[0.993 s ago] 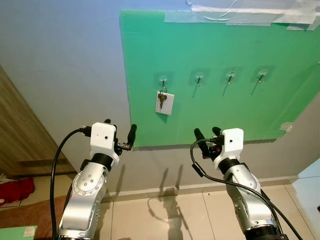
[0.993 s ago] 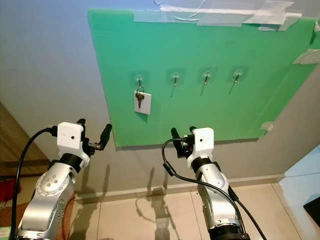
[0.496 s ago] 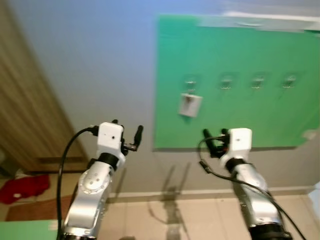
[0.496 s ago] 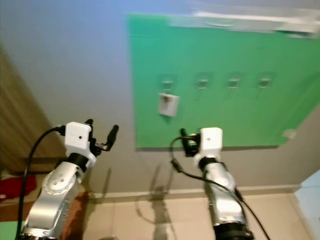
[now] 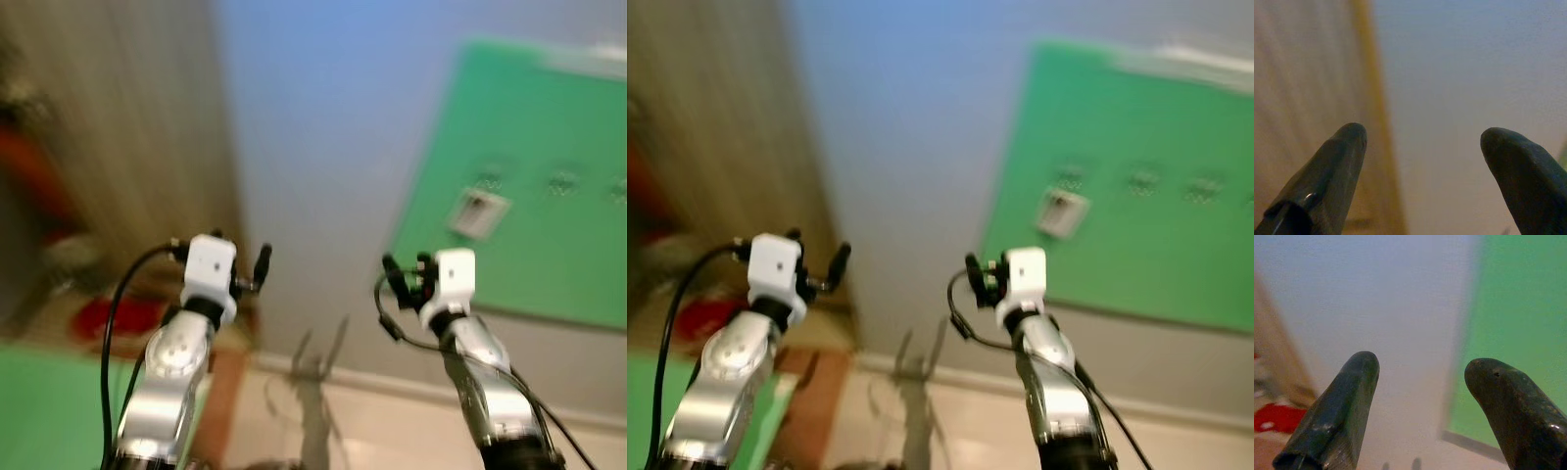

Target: Hang keys on a hook

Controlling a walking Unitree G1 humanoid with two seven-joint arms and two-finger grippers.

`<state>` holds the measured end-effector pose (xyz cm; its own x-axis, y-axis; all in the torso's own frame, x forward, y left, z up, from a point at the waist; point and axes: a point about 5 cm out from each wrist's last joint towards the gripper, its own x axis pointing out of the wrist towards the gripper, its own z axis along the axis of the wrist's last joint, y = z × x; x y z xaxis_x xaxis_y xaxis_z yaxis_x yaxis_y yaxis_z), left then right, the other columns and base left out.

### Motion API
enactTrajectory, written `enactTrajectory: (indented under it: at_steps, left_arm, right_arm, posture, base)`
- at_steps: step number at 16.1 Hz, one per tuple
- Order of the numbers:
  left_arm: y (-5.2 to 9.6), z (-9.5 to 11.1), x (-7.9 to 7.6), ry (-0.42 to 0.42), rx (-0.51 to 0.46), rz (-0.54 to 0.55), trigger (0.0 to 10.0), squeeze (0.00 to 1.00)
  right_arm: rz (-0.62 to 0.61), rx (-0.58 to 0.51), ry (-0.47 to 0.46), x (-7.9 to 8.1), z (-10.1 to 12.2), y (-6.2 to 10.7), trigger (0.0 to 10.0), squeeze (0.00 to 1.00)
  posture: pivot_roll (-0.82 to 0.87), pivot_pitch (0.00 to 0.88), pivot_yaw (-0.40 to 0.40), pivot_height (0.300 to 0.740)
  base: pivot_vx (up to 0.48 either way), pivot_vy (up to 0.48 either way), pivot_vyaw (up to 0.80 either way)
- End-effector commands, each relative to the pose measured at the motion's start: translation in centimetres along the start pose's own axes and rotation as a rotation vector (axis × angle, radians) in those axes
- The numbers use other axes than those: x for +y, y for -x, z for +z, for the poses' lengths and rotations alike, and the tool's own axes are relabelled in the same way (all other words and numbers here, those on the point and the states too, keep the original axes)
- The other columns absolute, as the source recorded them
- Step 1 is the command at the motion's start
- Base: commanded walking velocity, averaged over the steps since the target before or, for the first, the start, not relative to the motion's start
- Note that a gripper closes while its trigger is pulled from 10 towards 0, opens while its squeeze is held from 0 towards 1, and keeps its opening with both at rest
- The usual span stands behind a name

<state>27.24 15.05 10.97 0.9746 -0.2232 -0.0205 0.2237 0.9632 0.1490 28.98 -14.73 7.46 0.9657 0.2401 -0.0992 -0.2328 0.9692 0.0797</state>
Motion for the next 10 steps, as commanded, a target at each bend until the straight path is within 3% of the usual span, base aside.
enactTrajectory:
  at_steps: [1,6,10]
  left_arm:
    - [-0.1,0.2,-0.7,-0.029,-0.01,-0.039,10.0,0.0]
    - [-0.1,0.4,-1.9,-0.094,-0.022,-0.111,10.0,0.0]
    - [-0.1,0.1,-1.9,-0.071,-0.002,-0.109,10.0,0.0]
  right_arm:
    - [-0.016,0.021,-0.005,-0.5,-0.4,0.3,10.0,0.0]
    - [-0.002,0.036,-0.002,-0.4,-0.7,0.3,10.0,0.0]
    - [0.009,0.045,0.001,-0.1,-1.0,0.2,10.0,0.0]
  posture:
    - [0.0,0.0,-0.005,0.736]
    - [0.01,0.0,-0.012,0.736]
    - [0.02,0.0,-0.012,0.736]
  base:
    - [0.0,-0.48,0.77]
    - [0.0,-0.48,0.77]
    - [0.0,-0.48,0.78]
